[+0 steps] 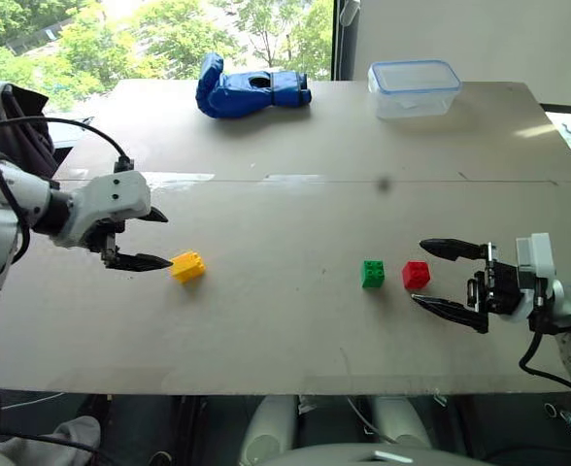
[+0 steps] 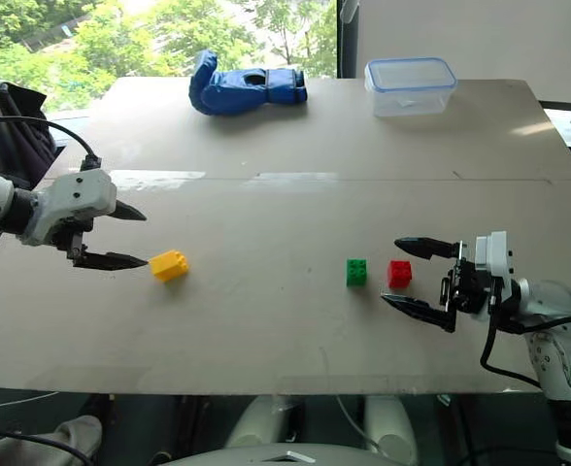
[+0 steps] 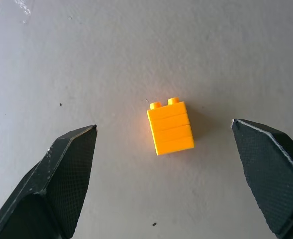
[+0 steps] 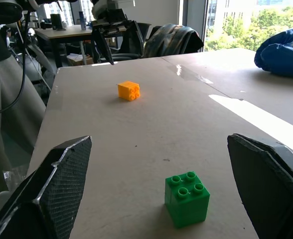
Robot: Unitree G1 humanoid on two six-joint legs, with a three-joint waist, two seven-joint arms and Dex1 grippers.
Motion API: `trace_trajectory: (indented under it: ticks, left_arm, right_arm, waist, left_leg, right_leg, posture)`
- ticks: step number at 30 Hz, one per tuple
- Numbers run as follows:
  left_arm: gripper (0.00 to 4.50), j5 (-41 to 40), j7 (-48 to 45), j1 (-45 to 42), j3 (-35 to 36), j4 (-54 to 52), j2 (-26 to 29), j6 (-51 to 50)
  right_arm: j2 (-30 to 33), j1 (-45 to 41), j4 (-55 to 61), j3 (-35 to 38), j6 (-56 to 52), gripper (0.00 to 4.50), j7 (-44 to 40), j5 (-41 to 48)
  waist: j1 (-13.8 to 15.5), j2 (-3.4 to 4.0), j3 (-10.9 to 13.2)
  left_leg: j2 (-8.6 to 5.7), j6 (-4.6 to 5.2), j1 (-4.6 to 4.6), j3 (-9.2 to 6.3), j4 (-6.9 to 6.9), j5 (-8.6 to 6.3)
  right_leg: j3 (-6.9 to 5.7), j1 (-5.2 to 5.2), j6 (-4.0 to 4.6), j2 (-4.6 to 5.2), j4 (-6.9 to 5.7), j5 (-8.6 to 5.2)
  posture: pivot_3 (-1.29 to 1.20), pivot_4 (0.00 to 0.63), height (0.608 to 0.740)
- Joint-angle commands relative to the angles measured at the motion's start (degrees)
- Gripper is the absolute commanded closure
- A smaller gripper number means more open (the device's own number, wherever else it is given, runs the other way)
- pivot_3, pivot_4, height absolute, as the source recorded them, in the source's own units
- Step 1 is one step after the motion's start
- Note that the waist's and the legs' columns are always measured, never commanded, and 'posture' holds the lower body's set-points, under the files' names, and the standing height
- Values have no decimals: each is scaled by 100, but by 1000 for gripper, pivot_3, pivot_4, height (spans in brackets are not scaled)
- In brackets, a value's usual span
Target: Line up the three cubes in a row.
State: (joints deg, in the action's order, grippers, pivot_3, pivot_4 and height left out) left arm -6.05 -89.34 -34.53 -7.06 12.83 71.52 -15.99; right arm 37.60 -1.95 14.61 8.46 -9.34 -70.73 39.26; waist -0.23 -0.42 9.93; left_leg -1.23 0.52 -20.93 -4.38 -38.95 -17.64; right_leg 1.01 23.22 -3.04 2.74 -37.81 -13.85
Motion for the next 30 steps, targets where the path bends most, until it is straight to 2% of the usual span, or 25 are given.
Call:
trace_trajectory:
  ticks: [1,9,22,30]
  left_arm:
    - [79,373,-51,-217,-377,49,-208,-68]
    - [79,1097,69,-570,-1108,226,-834,-169]
    - [79,1900,-38,-1037,-1569,574,-1033,-32]
    - [79,2221,36,-934,-1524,-127,-957,-523]
  right_arm:
    - [67,67,270,-88,-196,0,22,39]
    - [111,169,637,-102,-354,0,221,-33]
    - [-113,174,538,-112,-106,0,324,-140]
    - [-57,168,400,-7,-46,0,231,-125]
  waist:
    - [-35,-1,1]
    - [-90,-32,22]
    - [-72,-36,24]
    - [-71,-36,25]
  left_leg:
    - [0,0,1,-2,0,0]
    - [4,0,3,0,-2,0]
    - [2,0,-5,-2,-9,0]
    - [3,0,-8,-3,-12,0]
  right_leg:
    - [2,0,0,-1,-1,0]
    - [10,5,0,-5,-9,1]
    - [9,8,-1,-3,-9,1]
    - [8,9,-1,-3,-10,1]
  posture:
    - [0,150,740]
    - [0,150,740]
    - [0,150,740]
    - [0,150,740]
